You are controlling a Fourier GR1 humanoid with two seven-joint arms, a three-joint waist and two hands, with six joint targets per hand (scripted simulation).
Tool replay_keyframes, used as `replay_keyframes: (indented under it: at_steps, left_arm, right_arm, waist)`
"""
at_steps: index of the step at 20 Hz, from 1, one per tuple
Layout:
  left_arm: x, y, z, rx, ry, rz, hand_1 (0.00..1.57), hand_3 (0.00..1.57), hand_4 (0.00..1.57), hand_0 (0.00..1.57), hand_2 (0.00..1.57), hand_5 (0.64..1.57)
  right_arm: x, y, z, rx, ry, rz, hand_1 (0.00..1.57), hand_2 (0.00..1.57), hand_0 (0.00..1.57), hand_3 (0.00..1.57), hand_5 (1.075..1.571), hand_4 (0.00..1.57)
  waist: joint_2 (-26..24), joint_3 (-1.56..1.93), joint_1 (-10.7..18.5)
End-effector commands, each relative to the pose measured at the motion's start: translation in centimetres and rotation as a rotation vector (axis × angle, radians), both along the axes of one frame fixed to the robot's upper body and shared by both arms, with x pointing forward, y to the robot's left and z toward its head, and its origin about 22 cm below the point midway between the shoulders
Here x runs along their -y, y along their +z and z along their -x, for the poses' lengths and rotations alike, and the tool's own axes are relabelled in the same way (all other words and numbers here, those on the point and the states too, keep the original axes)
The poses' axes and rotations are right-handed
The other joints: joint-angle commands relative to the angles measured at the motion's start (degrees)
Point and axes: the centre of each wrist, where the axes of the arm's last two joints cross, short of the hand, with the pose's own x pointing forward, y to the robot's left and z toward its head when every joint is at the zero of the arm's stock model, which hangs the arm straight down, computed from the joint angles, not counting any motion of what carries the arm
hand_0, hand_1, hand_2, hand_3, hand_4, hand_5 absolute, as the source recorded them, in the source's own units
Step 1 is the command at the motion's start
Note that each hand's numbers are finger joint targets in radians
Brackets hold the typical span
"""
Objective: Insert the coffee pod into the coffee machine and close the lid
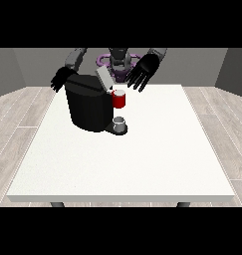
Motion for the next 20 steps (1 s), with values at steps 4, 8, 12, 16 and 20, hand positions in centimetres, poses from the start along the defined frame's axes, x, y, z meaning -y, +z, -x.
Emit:
replay_keyframes:
  at_steps: [4, 8, 12, 16, 20]
  left_arm:
    - [1.0, -4.4, 0.5, -0.083, -0.017, 0.280, 0.00, 0.00, 0.00, 0.00, 0.00, 1.571]
    - [1.1, -9.7, 1.7, -0.178, -0.031, 0.563, 0.00, 0.00, 0.25, 0.00, 0.00, 1.571]
    - [1.1, -14.8, 3.6, -0.250, -0.019, 0.752, 0.00, 0.00, 0.00, 0.00, 0.00, 1.571]
    - [0.4, -20.3, 6.6, -0.322, 0.077, 0.821, 0.00, 0.00, 0.00, 0.00, 0.00, 1.571]
    - [-1.2, -22.9, 8.6, -0.380, 0.131, 0.932, 0.00, 0.00, 0.21, 0.00, 0.00, 1.571]
  right_arm:
    - [0.5, -2.0, 1.1, -0.097, -0.054, -0.019, 0.00, 0.00, 0.00, 0.00, 1.571, 0.38]
    - [5.0, -4.3, 3.9, -0.169, -0.151, -0.029, 0.00, 0.00, 0.00, 0.00, 1.571, 0.43]
    - [3.8, -5.5, 5.1, -0.198, -0.158, -0.040, 0.00, 0.00, 0.00, 0.00, 1.571, 0.37]
    - [5.0, -5.0, 6.5, -0.250, -0.117, 0.010, 0.00, 0.00, 0.00, 0.00, 1.571, 0.49]
    - [5.0, -4.1, 6.6, -0.211, -0.040, 0.038, 0.00, 0.00, 0.00, 0.00, 1.571, 0.39]
  waist:
    - [-5.58, -0.05, 4.94]
    - [-13.76, -0.06, 8.64]
    - [-17.16, -0.05, 11.17]
    - [-23.67, -0.06, 11.34]
    - [-25.31, -0.05, 12.94]
